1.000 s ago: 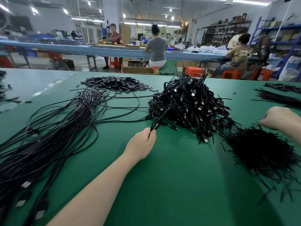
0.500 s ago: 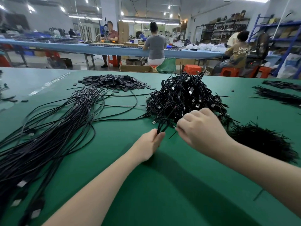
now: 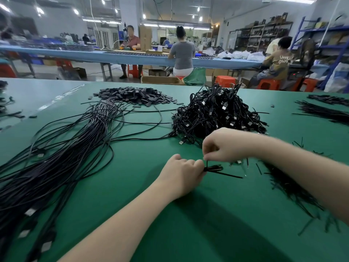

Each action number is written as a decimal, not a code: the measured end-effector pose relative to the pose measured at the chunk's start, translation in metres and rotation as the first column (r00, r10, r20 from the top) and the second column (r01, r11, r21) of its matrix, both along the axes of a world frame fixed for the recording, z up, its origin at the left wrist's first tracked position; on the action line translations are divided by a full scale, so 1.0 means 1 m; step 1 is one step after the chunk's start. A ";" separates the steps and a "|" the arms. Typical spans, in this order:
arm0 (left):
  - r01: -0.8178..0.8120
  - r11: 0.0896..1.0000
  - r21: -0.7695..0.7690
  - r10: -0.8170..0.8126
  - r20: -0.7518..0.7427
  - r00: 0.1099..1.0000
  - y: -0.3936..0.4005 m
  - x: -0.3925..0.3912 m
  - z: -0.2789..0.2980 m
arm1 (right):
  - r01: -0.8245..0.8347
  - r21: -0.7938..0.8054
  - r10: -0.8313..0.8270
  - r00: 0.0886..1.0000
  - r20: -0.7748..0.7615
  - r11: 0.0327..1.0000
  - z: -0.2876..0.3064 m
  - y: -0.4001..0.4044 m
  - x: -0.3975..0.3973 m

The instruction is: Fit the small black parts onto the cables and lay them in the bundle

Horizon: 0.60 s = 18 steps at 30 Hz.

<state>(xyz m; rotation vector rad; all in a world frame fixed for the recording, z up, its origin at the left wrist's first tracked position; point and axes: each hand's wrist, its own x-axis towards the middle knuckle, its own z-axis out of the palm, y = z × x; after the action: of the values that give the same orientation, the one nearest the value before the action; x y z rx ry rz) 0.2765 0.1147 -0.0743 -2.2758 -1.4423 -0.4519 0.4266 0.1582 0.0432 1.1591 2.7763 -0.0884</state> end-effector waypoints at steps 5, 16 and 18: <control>0.146 0.985 0.088 -0.168 0.346 0.923 -0.002 0.001 -0.001 | -0.022 -0.816 -0.447 0.828 -0.338 0.577 -0.024 0.029 0.014; 0.163 0.936 -0.311 0.272 0.936 0.221 0.024 -0.013 -0.015 | -0.053 -0.743 -0.744 -0.094 -0.661 0.667 -0.116 -0.004 -0.053; 0.184 0.936 -0.300 0.262 0.943 0.208 0.026 -0.015 -0.017 | -0.106 -0.751 -0.759 -0.101 -0.644 0.652 -0.116 -0.004 -0.051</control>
<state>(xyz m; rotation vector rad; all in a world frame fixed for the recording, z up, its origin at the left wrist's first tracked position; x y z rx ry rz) 0.2614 0.1403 -0.0912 -2.1370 -2.2591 -2.1400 0.3758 0.1538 -0.0733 2.0850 2.2537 -2.7909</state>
